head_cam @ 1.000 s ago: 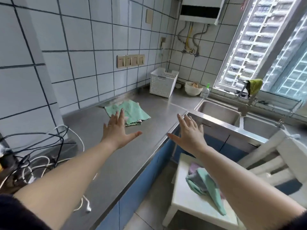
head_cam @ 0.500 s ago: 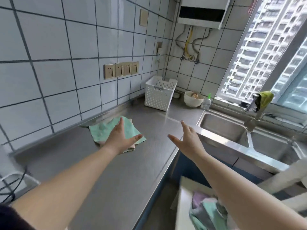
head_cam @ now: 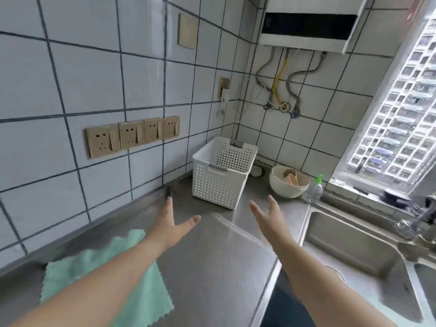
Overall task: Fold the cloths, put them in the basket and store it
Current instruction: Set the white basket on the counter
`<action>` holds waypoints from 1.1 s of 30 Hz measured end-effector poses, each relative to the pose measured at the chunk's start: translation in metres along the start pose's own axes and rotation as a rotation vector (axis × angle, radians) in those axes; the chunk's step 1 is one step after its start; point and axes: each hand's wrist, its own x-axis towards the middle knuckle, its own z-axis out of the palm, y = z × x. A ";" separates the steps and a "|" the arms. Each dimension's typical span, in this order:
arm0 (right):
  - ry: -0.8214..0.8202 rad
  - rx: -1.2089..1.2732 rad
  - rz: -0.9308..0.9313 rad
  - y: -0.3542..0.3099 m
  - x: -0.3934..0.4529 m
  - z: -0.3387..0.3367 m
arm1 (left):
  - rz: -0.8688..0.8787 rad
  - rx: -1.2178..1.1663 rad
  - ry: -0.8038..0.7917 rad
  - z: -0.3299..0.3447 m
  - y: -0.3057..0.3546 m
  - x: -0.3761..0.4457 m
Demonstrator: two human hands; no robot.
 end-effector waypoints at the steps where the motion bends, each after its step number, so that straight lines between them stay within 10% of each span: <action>1: 0.000 0.019 0.010 0.001 0.026 0.003 | -0.009 -0.006 0.010 0.005 0.004 0.024; 20: -0.171 0.322 0.306 0.035 0.277 0.078 | -0.143 -0.254 0.118 0.051 0.014 0.318; 33: -0.215 0.516 0.324 0.042 0.285 0.093 | -0.144 -0.333 0.307 0.062 0.014 0.341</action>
